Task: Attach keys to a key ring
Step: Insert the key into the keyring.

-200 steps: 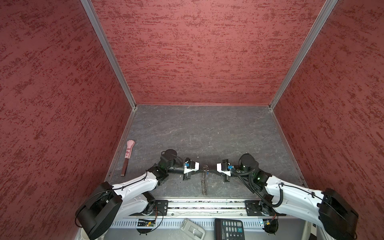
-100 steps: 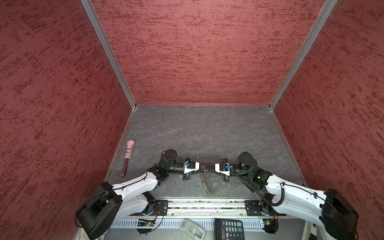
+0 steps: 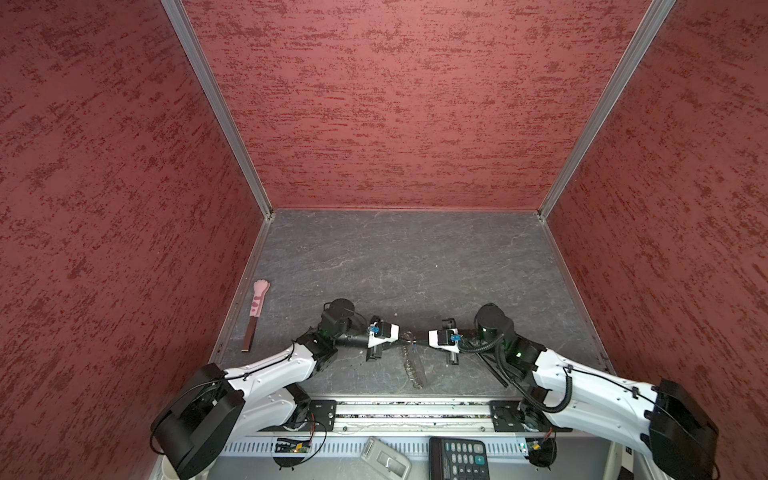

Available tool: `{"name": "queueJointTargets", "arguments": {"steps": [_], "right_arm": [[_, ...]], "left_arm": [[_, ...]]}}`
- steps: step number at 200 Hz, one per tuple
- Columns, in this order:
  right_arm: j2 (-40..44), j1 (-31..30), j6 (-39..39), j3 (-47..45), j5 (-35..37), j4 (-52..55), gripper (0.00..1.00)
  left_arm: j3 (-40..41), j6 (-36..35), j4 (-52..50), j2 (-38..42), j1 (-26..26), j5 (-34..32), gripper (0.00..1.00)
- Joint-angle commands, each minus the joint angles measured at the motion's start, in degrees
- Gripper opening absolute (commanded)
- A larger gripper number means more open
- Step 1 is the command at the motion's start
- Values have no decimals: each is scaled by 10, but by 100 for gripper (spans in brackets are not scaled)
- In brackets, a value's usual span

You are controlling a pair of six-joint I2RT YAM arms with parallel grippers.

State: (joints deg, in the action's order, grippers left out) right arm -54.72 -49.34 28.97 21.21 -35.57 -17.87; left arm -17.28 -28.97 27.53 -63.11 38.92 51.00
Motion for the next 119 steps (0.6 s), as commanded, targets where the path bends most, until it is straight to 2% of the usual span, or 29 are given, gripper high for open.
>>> {"name": "queueJointTargets", "arguments": {"steps": [1,57,119], "right_arm": [[0,-25,33,17,-10,24,0],[-7,-40,59,36,25,66,0],[-16,-43,50,50,17,81,0]], "left_arm": [[-20,4,3,-4,9,-15,0],[-24,9,-23,2,9,-18,0],[-33,1,-42,9,10,-20,0]]}}
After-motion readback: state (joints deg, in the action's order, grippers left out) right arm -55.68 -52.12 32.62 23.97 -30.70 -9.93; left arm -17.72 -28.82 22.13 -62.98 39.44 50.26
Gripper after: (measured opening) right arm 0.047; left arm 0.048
